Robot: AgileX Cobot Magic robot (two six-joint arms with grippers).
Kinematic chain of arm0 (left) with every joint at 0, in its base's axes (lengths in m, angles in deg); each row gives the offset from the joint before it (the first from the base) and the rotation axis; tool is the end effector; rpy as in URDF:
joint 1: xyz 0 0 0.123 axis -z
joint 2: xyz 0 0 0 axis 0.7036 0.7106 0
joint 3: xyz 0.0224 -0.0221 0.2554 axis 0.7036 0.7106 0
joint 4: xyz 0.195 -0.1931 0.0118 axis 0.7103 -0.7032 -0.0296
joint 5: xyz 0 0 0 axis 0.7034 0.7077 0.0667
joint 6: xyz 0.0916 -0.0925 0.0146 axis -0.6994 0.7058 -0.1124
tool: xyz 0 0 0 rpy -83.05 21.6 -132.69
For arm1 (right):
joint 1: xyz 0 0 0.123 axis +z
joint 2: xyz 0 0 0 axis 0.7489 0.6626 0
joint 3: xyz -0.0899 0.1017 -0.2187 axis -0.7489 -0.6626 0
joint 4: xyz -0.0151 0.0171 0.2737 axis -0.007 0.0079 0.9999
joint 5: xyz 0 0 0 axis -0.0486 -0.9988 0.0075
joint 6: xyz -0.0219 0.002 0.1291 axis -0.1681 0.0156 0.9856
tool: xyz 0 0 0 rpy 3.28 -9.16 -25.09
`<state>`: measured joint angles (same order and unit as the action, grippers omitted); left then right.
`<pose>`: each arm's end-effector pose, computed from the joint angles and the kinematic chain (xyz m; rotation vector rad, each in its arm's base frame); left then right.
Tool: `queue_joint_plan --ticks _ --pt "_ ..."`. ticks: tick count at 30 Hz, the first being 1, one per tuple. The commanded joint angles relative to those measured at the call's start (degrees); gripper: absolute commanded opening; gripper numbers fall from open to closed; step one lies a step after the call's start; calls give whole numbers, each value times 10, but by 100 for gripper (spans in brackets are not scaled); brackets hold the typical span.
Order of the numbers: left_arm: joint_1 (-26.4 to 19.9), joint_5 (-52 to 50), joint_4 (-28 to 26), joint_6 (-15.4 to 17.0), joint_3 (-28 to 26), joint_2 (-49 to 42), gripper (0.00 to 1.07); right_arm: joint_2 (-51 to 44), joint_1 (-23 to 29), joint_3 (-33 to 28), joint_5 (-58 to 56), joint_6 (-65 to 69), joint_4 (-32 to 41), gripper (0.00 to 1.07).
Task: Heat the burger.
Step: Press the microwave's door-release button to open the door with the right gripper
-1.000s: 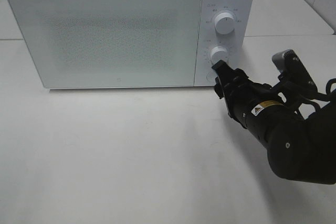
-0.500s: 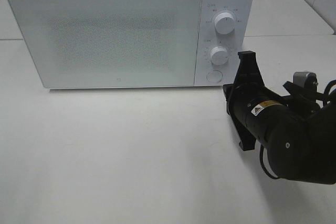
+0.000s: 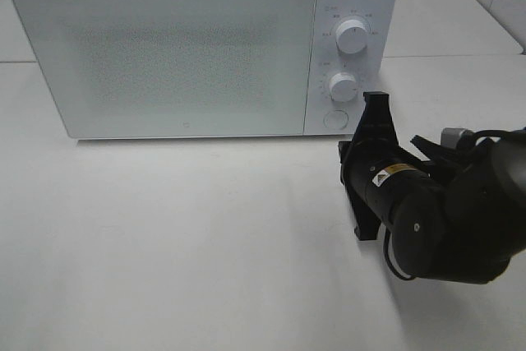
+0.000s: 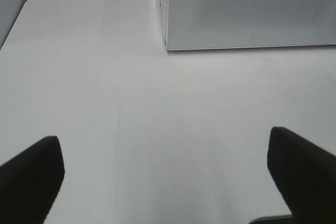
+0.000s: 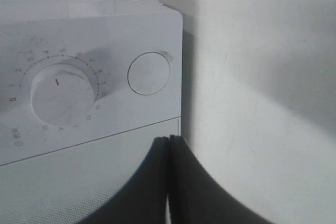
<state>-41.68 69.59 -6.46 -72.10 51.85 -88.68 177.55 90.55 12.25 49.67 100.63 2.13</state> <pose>0.0749 -0.0093 0.2763 0.0568 2.0290 -0.0884 0.2845 0.1447 0.0430 1.4788 1.4497 1.0214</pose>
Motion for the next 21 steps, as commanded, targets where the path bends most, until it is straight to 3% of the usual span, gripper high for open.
queue_joint_plan --ticks 1,14,21 --pt "-1 1 2 0 3 -8 98 17 -13 32 1 3 -8 0" --pt "-1 1 2 0 3 -8 98 70 -40 105 -5 -6 -1 0" --pt "-1 1 2 0 3 -8 98 91 -41 141 -8 -19 50 0"
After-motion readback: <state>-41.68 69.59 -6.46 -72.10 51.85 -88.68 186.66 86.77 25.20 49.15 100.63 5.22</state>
